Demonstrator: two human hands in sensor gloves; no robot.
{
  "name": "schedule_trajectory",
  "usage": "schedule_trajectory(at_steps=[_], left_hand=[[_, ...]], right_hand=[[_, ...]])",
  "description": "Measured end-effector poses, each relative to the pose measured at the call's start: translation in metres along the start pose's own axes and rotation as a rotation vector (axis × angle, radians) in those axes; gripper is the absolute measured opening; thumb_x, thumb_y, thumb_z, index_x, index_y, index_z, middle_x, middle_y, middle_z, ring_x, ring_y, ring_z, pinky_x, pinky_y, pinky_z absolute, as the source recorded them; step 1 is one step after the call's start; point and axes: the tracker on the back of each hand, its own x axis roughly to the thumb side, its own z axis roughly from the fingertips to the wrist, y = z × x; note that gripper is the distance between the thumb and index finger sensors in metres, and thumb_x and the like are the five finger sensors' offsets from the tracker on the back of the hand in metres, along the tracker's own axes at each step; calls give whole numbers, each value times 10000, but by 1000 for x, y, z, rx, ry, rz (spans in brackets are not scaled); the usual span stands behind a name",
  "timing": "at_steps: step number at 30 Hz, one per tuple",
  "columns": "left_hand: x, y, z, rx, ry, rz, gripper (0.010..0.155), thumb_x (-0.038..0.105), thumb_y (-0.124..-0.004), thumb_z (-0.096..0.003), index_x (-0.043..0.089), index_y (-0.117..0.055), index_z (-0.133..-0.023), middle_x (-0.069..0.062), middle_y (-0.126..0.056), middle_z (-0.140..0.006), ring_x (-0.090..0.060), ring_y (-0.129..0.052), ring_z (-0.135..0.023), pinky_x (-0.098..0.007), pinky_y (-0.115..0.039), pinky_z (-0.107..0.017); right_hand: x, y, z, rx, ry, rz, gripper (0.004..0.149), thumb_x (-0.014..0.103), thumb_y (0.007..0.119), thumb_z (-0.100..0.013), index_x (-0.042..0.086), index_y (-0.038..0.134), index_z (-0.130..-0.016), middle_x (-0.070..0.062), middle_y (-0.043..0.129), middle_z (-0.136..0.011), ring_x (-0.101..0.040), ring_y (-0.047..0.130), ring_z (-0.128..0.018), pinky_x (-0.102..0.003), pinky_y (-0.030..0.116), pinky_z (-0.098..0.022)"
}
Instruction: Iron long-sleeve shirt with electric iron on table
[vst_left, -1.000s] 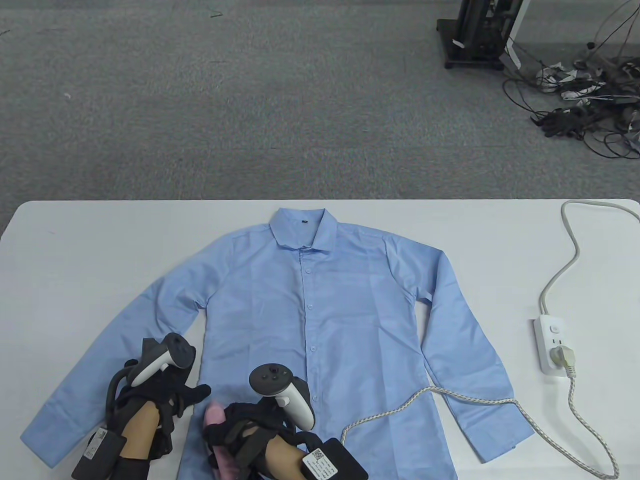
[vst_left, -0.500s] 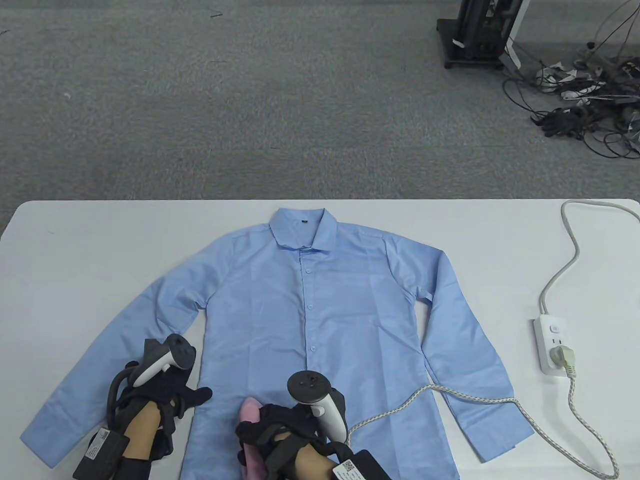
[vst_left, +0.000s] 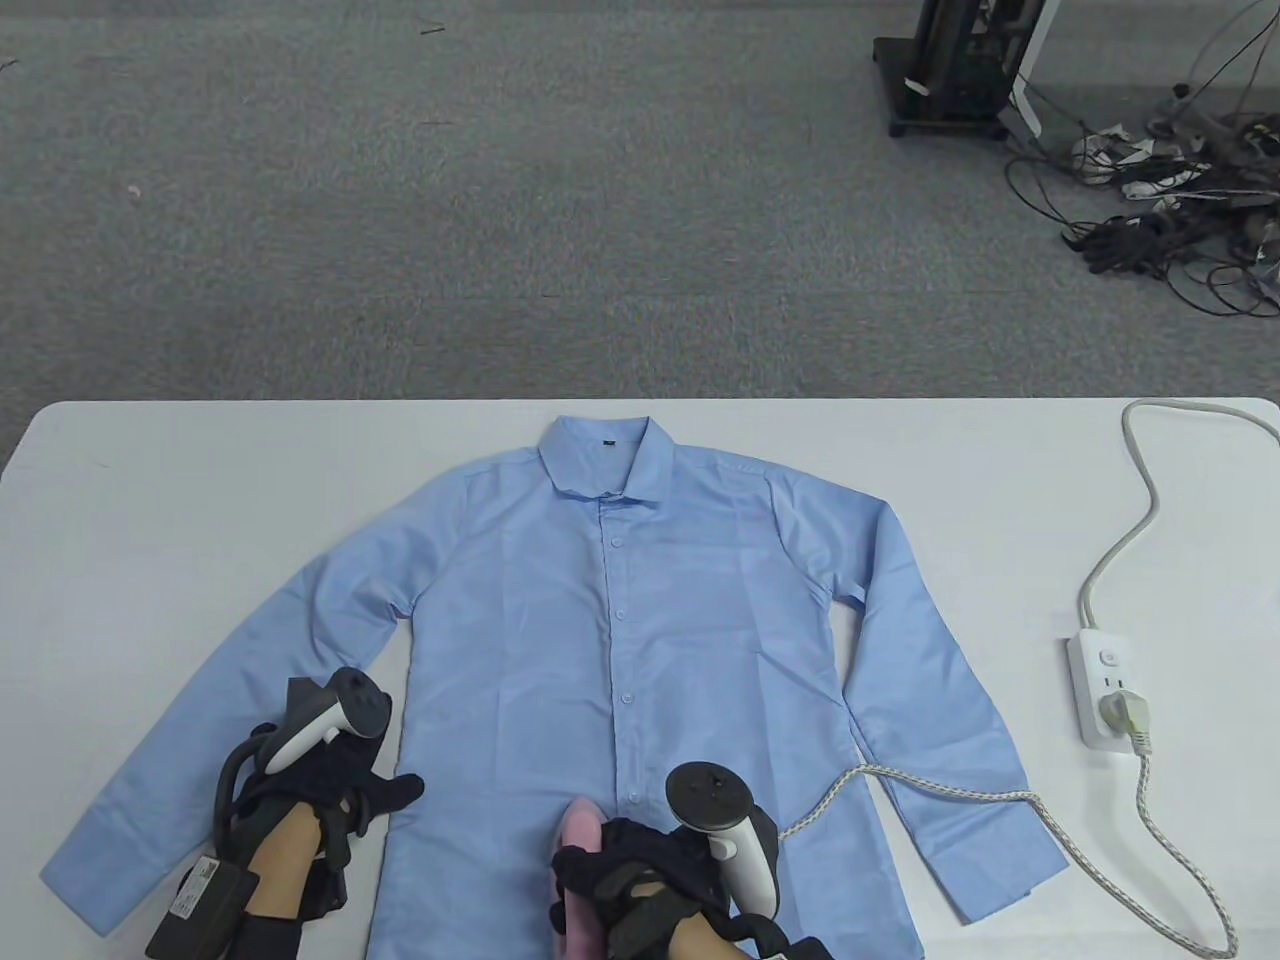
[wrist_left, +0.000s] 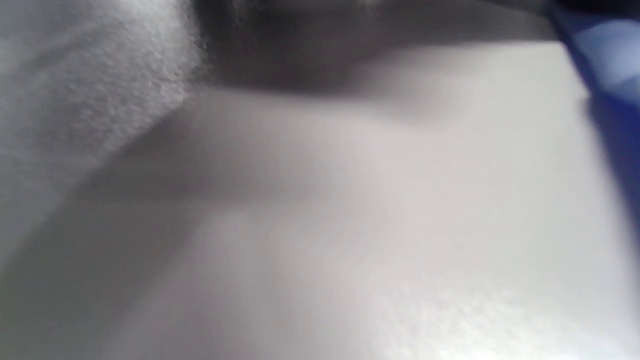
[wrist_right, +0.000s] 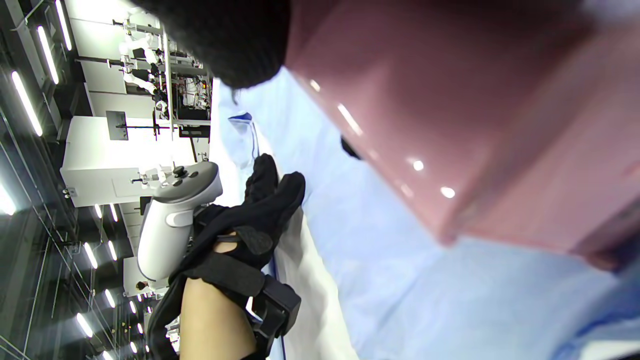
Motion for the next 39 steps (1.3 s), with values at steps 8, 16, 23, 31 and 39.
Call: schedule_trajectory(at_steps=[8, 16, 23, 31, 39], left_hand=[[0, 3, 1, 39, -7, -8, 950, 738, -603, -282, 489, 105, -863, 69, 184, -1033, -266, 138, -1031, -603, 35, -718], [5, 4, -2, 161, -38, -5, 923, 721, -569, -295, 467, 124, -849, 74, 208, -1010, -265, 86, -1056, -605, 19, -726], [15, -1, -1, 129, -72, -33, 908, 723, -557, -303, 465, 112, -861, 70, 186, -1023, -289, 71, -1057, -610, -6, -732], [23, -4, 1, 126, -82, -64, 880, 720, -532, -305, 467, 84, -881, 68, 166, -1036, -309, 81, -1047, -610, -12, -730], [21, -7, -2, 91, -87, -24, 861, 723, -519, -298, 478, 48, -898, 79, 161, -1038, -288, 155, -1008, -606, 2, -724]], right_hand=[[9, -14, 9, 95, -59, -132, 730, 434, 745, -464, -127, 438, -815, -247, 697, -702, -312, 907, -551, -518, 811, -420], [67, -99, 72, -262, -388, 5, 539, 556, 838, -380, 95, 701, -623, -51, 850, -468, -230, 963, -378, -489, 851, -345], [88, -192, 127, -664, -558, 78, 408, 455, 927, -357, 176, 787, -621, -63, 892, -654, -378, 814, -780, -694, 520, -555], [70, -282, 131, -1046, -549, 38, 405, 397, 947, -343, 183, 782, -646, -59, 852, -727, -481, 648, -891, -684, 495, -558], [22, -356, 76, -1059, -435, -207, 409, 388, 940, -360, 183, 766, -669, -63, 820, -756, -489, 581, -916, -674, 464, -569]])
